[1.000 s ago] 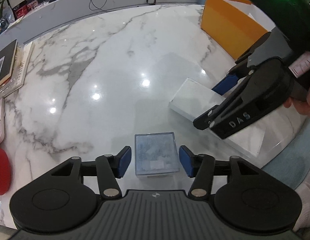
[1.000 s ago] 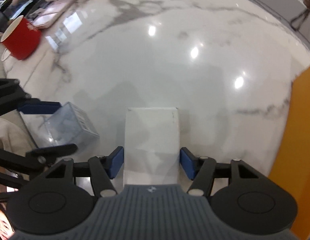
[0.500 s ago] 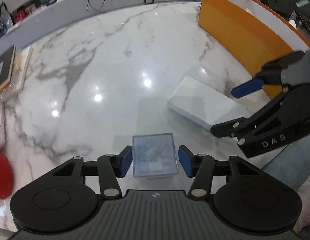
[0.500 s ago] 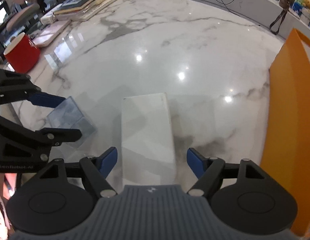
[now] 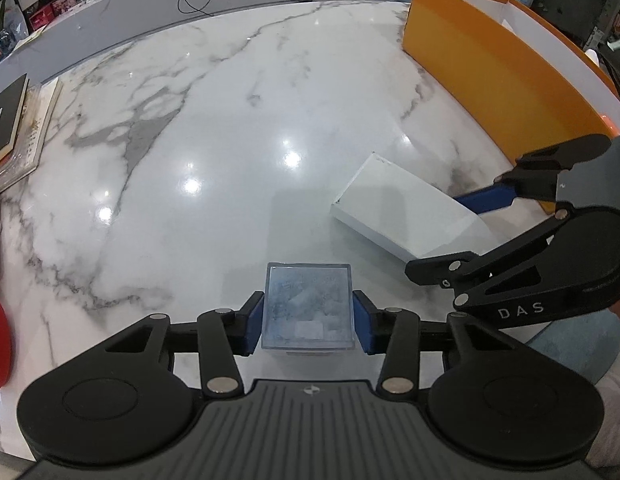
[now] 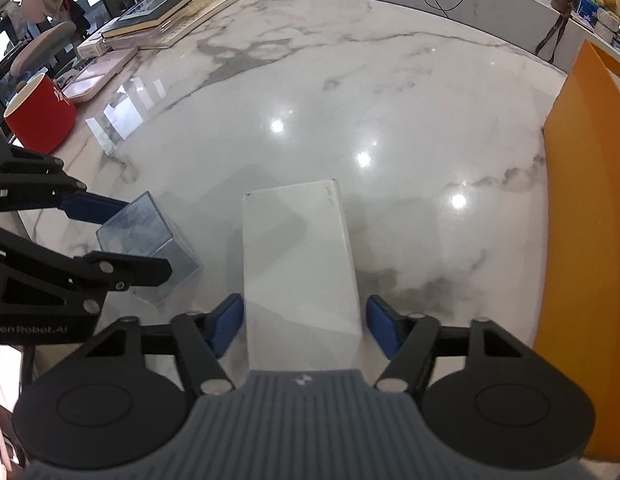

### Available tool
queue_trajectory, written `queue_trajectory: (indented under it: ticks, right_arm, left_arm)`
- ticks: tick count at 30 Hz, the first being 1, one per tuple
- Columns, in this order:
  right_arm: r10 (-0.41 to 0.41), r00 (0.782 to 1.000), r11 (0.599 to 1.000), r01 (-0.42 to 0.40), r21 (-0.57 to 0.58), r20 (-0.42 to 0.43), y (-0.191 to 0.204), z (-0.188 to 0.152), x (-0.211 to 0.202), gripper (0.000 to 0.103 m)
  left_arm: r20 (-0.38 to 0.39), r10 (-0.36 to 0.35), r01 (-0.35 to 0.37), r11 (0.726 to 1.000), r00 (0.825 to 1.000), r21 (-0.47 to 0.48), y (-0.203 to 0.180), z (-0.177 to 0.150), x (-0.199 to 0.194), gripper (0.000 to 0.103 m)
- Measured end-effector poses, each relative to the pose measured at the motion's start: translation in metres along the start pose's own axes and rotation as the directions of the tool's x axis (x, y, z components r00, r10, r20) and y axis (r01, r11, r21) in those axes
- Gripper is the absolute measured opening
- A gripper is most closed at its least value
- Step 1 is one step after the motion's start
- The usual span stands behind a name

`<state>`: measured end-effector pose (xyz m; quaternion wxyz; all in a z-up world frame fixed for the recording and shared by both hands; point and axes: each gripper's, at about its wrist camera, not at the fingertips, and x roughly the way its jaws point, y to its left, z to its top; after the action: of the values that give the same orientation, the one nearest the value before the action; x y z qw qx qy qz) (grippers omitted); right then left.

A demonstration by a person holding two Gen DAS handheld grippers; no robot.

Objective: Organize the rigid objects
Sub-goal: 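Lift and carry the white box and clear cube box over the shoebox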

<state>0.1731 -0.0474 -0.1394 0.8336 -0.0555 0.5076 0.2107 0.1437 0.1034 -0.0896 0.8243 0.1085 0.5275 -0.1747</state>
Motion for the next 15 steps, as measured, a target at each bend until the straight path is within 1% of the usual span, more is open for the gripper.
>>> queue_trajectory:
  ticks: [6, 10, 15]
  right_arm:
    - [0.005, 1.0, 1.0, -0.005, -0.006, 0.004, -0.0006, -0.0017, -0.0008, 0.063]
    - [0.006, 1.0, 1.0, -0.006, -0.024, 0.002, -0.0001, -0.0009, -0.0024, 0.063]
    - [0.02, 1.0, 1.0, -0.02, -0.02, 0.005, -0.0036, -0.0015, -0.0029, 0.062]
  left_arm:
    - [-0.009, 0.013, -0.013, 1.0, 1.0, -0.001, -0.004, 0.0029, 0.0041, 0.052]
    - [-0.014, 0.005, -0.006, 0.999, 1.0, -0.035, -0.0005, 0.0042, 0.007, 0.052]
    - [-0.011, 0.008, -0.008, 0.999, 1.0, -0.044, -0.0001, 0.0054, 0.0084, 0.052]
